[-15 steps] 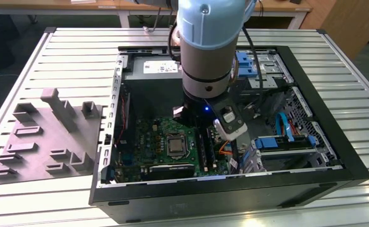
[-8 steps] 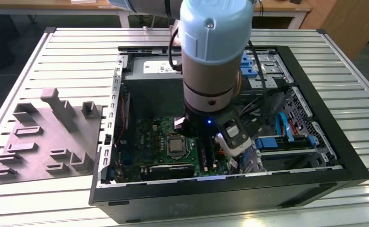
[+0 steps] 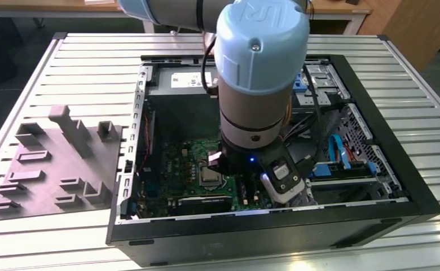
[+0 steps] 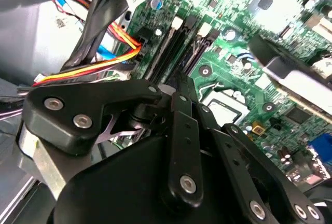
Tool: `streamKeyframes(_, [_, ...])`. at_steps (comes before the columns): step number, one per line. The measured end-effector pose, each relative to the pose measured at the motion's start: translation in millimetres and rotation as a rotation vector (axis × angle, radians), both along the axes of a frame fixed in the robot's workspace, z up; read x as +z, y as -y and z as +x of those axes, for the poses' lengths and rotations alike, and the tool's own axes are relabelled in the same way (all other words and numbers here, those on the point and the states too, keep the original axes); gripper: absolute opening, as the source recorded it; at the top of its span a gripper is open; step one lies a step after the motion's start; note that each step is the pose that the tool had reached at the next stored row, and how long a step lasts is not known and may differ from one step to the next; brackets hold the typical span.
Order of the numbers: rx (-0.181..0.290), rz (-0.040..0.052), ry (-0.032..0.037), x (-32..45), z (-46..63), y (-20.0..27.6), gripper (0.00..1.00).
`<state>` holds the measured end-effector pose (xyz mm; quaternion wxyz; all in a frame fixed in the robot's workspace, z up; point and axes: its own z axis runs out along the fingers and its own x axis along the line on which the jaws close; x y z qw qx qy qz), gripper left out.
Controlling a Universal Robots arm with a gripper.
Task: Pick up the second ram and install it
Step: 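Press down the second ram until it locks into place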
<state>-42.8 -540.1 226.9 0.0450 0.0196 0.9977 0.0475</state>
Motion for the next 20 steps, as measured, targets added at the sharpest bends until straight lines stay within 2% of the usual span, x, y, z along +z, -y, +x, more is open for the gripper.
streamKeyframes(5, [0.0, 0.0001, 0.0, -5.3, 0.1, 0.0, 0.1])
streamKeyframes(20, [0.0, 0.0013, -0.0001, -10.7, 0.1, 0.0, 0.1])
